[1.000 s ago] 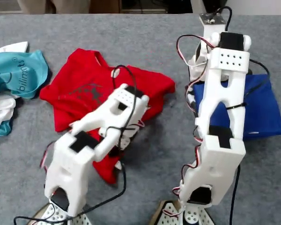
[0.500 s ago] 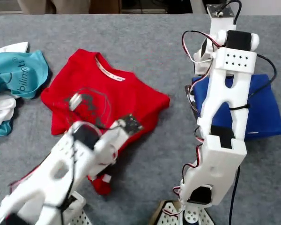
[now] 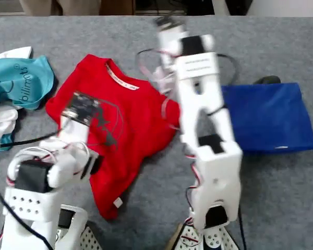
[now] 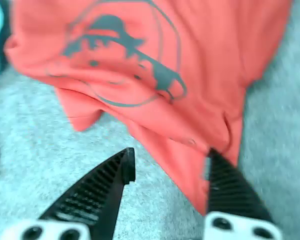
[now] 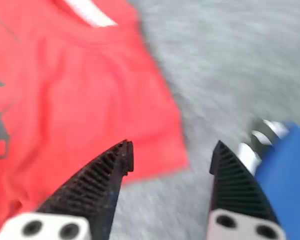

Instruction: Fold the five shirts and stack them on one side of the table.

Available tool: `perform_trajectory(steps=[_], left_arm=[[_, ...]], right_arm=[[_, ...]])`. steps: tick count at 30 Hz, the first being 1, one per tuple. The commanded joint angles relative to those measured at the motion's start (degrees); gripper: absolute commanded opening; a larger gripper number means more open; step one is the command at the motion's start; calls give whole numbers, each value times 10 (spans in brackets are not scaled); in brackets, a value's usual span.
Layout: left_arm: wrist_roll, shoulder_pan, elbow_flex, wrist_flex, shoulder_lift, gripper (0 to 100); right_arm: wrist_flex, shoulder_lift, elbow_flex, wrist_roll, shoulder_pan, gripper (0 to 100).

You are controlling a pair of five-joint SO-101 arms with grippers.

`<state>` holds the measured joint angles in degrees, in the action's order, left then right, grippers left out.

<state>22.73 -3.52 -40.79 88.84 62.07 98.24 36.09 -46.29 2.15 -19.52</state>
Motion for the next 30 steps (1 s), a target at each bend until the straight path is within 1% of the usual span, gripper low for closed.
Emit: perform_trajectory(steps=[1, 2, 5, 7, 10, 13, 14, 15, 18, 19, 21, 24, 25, 27, 30], left_arm=[[-11, 38, 45, 1, 2, 267], [-12, 48, 46, -3, 1, 267], [-49, 81, 33, -25, 0, 267], [-84, 107, 17, -56, 0, 267], [-162, 154, -11, -107, 0, 263], [-205, 182, -32, -141, 0, 227], [-211, 187, -38, -151, 0, 216], [-216, 191, -43, -160, 0, 205], [-231, 197, -54, -179, 0, 187], [-239, 200, -55, -180, 0, 190], [-265, 206, -55, -180, 0, 190], [-298, 213, -55, -180, 0, 190], [-307, 215, -54, -180, -3, 190], [-328, 222, -52, -184, -21, 190], [-359, 245, -50, -206, -71, 190]], right_arm=[[-16, 61, -91, 1, -38, 263], [-16, 87, -116, 0, -42, 263], [-15, 165, -194, -1, -44, 263], [-11, 216, -245, -1, -43, 263], [6, 279, -309, -1, -43, 263], [24, 329, -350, -1, -40, 260], [29, 342, -359, -1, -37, 240], [32, 354, -367, -1, -34, 200], [34, 377, -378, -1, -18, 19], [35, 378, -378, -1, -11, 1], [40, 375, -371, -1, 4, 37], [42, 356, -348, -1, 30, 2], [42, 344, -327, -1, 38, 5], [42, 303, -258, -1, 52, 3], [42, 214, -112, 0, 70, 3]])
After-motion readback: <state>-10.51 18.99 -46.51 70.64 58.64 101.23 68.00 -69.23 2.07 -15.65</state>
